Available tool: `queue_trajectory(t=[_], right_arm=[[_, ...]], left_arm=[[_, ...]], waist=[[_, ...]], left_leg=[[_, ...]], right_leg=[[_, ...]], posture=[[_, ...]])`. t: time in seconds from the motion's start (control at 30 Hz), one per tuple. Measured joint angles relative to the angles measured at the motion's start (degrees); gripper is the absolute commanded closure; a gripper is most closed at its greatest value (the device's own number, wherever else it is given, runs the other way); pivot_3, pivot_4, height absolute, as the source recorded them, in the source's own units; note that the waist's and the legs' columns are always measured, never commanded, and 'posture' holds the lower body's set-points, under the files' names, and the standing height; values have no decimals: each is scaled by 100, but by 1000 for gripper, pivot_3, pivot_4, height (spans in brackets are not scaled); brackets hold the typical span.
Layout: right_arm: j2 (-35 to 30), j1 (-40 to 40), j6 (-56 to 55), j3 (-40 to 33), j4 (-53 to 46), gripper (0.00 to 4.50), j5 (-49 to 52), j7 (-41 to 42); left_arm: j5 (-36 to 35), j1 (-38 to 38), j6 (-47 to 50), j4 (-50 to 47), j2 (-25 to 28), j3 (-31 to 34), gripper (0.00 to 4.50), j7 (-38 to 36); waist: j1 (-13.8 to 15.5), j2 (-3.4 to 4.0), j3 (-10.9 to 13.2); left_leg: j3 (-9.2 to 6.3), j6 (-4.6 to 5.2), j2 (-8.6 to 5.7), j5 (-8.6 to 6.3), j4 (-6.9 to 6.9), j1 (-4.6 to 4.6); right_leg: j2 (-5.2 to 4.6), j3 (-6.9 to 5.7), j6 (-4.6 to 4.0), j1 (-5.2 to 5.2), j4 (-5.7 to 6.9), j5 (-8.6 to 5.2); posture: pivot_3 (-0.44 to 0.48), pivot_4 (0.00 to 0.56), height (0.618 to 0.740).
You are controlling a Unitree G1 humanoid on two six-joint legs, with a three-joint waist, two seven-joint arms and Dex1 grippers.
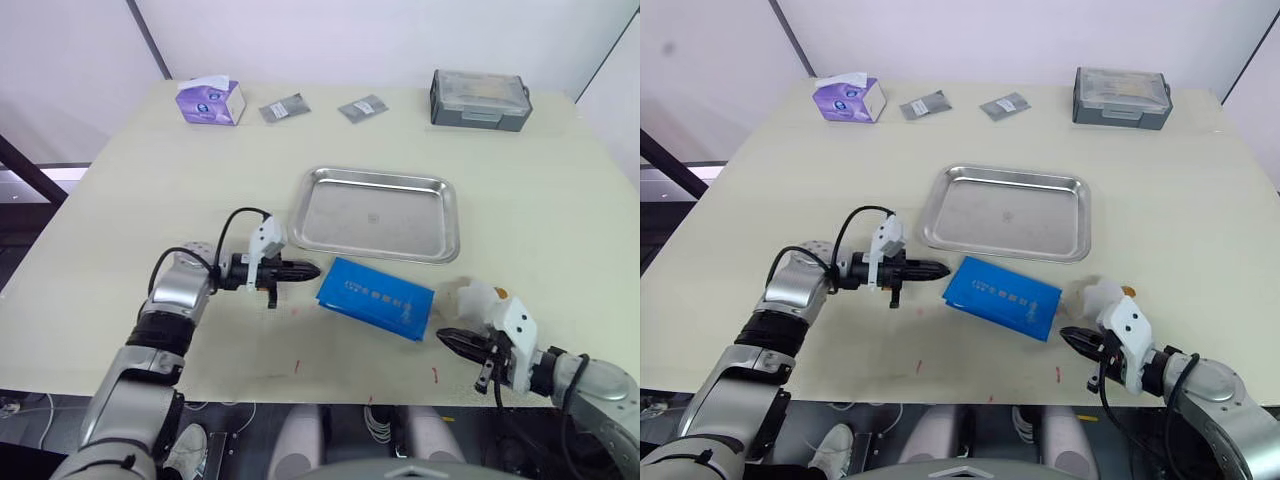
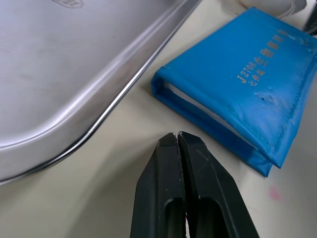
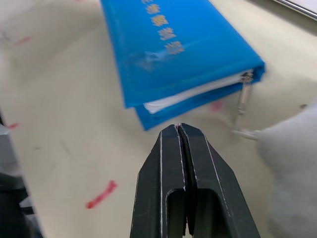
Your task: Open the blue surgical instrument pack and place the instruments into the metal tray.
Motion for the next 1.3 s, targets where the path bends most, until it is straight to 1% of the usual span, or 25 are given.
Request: queue_trajectory(t=[0.03,0.07,0.17,0.47,0.63,0.87,0.97,1.17,1.3], right_arm=[[52,-50,-36,37,97,4500,-114,-14],[318,-343,-159,128,342,4500,-216,-126],[379,-491,-270,206,452,4500,-303,-120],[515,-696,-447,206,773,4500,-446,-82],[570,-751,-461,197,872,4500,-436,12],[349,-866,-484,127,997,4500,-308,502],[157,-927,-612,148,1203,4500,-345,827],[31,-1047,-849,170,1453,4500,-423,1148],[-31,-1016,-953,129,1531,4500,-422,1262]], left_arm=[[48,-34,-37,19,-29,-3,4421,-27],[89,-58,-39,-3,-174,-71,4421,-73],[90,-55,-35,-98,-274,-181,4421,-134],[94,259,186,-688,-241,-221,4421,-187],[69,558,359,-1171,-103,-220,4421,-203],[-64,1108,726,-2025,202,-213,4421,-227],[-210,1451,1010,-2516,327,-217,4421,-177],[-260,1673,1228,-2900,381,-221,4421,-41],[-296,1737,1257,-2950,399,-212,4421,24]], waist=[[3,0,0],[-1,-2,-1],[2,1,-2],[4,2,-2],[-4,2,-3],[-5,4,-3],[-3,4,-3],[3,5,-2],[4,5,-3]], left_leg=[[-2,0,0,0,0,-1],[-1,0,0,0,3,0],[-2,0,-2,0,4,-1],[-3,0,-1,0,3,0],[-3,0,1,0,2,1],[-2,0,3,0,2,3],[-1,0,4,0,2,4],[-1,0,3,0,2,4],[-1,0,3,0,2,4]], right_leg=[[0,-2,0,0,0,0],[0,-1,0,1,3,0],[-1,-1,0,1,4,0],[-1,0,0,0,6,0],[-1,1,0,0,7,0],[-1,3,-1,1,7,0],[-1,3,-1,0,7,0],[-1,4,-1,1,7,0],[-1,3,-1,1,6,0]], posture=[[0,150,740],[0,150,740],[0,150,740],[0,150,740],[0,150,740],[0,150,740],[0,150,740],[0,150,740],[0,150,740]])
